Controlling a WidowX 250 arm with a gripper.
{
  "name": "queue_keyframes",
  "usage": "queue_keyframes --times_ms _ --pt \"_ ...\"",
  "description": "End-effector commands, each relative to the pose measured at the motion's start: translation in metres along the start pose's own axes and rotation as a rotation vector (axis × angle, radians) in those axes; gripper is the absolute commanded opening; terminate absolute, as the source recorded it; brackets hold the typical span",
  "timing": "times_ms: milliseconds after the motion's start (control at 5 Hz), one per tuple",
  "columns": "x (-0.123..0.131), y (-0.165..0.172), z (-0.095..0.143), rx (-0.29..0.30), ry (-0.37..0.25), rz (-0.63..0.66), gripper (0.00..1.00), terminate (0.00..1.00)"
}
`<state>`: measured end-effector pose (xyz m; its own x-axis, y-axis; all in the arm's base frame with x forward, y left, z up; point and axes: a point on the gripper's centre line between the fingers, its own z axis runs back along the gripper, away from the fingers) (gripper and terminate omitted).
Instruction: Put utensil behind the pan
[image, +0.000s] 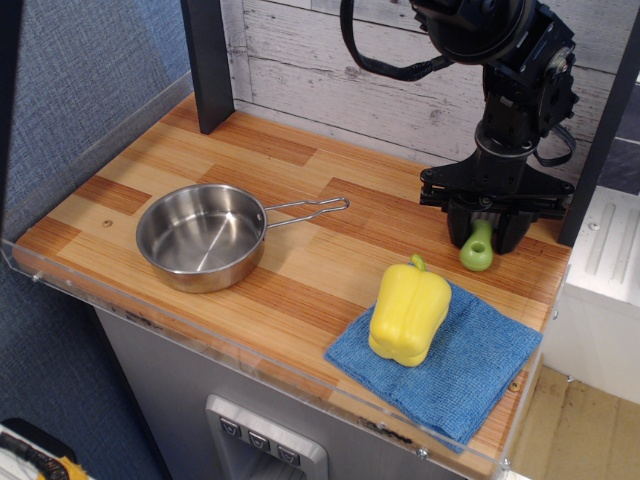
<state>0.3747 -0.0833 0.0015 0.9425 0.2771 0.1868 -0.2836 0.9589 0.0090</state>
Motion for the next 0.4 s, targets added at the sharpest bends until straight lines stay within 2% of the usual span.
queue_keyframes --times_ms 0,200 --pt "-0.017 0.023 0.033 -0.014 0.015 -0.052 0.00 0.00" --pt "-0.015 0.044 0.071 -0.055 0.000 -0.029 0.00 0.00"
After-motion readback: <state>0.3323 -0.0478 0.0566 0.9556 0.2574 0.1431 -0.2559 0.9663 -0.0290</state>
